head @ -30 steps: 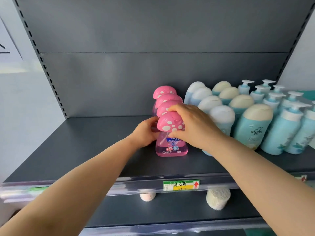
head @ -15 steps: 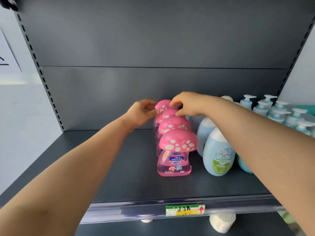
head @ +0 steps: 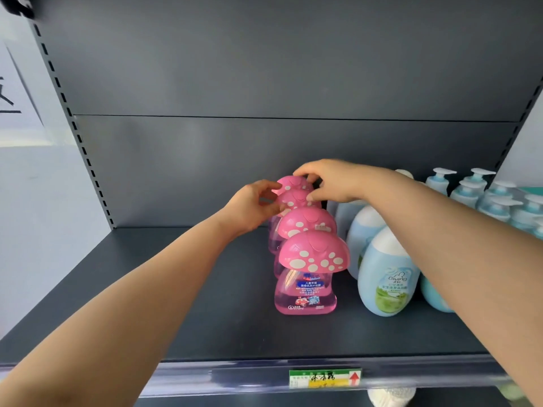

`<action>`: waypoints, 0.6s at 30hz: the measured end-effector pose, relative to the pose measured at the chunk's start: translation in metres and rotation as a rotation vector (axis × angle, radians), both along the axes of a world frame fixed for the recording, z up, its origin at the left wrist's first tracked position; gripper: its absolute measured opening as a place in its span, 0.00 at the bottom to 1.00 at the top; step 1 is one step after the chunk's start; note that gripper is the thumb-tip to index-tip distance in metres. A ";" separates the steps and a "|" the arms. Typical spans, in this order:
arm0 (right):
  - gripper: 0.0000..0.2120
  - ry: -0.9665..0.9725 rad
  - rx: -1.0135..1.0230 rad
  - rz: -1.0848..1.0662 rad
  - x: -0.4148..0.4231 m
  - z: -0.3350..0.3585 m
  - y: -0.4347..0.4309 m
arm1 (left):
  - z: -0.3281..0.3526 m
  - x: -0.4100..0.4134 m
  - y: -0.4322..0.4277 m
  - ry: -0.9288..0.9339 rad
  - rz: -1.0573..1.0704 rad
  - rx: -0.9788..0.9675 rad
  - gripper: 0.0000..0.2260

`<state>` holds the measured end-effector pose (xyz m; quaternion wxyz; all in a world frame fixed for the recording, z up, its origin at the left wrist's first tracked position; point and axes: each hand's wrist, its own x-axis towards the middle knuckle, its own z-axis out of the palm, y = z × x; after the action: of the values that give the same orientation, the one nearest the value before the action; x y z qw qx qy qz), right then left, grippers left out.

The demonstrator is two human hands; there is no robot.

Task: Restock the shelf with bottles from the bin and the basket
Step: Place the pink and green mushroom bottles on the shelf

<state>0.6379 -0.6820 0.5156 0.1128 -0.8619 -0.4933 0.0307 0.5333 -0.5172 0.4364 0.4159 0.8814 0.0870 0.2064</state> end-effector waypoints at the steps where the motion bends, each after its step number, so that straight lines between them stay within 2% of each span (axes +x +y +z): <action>1: 0.25 -0.027 0.026 0.002 -0.004 0.005 -0.007 | 0.001 -0.006 -0.001 -0.048 0.009 0.023 0.17; 4: 0.23 -0.084 -0.061 0.033 -0.022 0.013 -0.028 | 0.000 -0.027 -0.017 -0.156 -0.045 0.063 0.14; 7: 0.22 -0.068 -0.169 0.034 -0.035 0.001 -0.033 | -0.008 -0.033 -0.029 -0.050 -0.141 0.099 0.19; 12: 0.25 -0.005 -0.016 -0.030 -0.040 -0.011 -0.040 | -0.010 -0.031 -0.034 -0.003 -0.143 0.116 0.22; 16: 0.20 -0.010 0.220 -0.060 -0.065 -0.014 -0.057 | -0.008 -0.035 -0.036 0.005 -0.128 0.115 0.22; 18: 0.25 0.035 0.173 -0.043 -0.085 -0.019 -0.066 | -0.006 -0.039 -0.034 0.018 -0.132 0.067 0.25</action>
<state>0.5531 -0.7485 0.4967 0.1962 -0.8587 -0.4734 0.0004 0.4940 -0.5515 0.4304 0.3981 0.9004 0.0257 0.1734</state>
